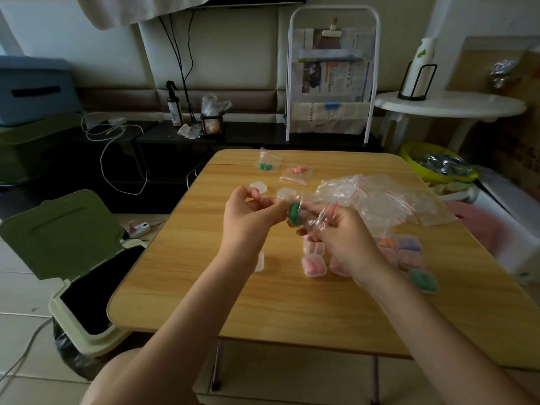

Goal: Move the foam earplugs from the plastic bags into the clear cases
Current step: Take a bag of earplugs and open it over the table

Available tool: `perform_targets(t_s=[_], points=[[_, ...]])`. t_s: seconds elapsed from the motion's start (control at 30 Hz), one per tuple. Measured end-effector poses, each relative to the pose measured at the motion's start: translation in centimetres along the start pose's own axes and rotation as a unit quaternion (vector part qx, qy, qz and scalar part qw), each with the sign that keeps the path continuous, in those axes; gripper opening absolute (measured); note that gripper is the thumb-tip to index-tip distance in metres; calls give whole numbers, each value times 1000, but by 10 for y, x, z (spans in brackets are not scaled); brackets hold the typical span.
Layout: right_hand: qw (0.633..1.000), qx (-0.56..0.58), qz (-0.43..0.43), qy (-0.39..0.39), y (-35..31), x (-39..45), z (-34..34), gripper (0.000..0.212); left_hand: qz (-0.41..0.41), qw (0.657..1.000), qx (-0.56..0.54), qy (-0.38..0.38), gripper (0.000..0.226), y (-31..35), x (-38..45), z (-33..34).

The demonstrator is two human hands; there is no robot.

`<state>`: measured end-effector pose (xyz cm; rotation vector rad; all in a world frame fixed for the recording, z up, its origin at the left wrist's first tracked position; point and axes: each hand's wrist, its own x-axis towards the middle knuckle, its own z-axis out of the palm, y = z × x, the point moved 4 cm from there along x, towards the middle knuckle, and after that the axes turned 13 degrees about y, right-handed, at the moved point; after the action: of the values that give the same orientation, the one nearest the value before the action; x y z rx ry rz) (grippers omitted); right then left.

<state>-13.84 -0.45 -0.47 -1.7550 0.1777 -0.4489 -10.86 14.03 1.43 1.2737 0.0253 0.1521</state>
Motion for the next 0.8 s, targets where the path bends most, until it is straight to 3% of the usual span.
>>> perform_targets(t_s=[0.17,0.3,0.57,0.8], points=[[998,48,28,-37,-2,-3,7,22,77,995,54,30,28,1,-3,-1],[997,68,30,-1,-3,-3,4,20,114,987,91,65,26,2,-1,-3],[998,60,7,-18,-5,-4,4,26,51,992,77,83,16,-5,4,-3],[999,44,20,-12,0,-5,7,28,97,981,151,70,18,-4,-2,-1]])
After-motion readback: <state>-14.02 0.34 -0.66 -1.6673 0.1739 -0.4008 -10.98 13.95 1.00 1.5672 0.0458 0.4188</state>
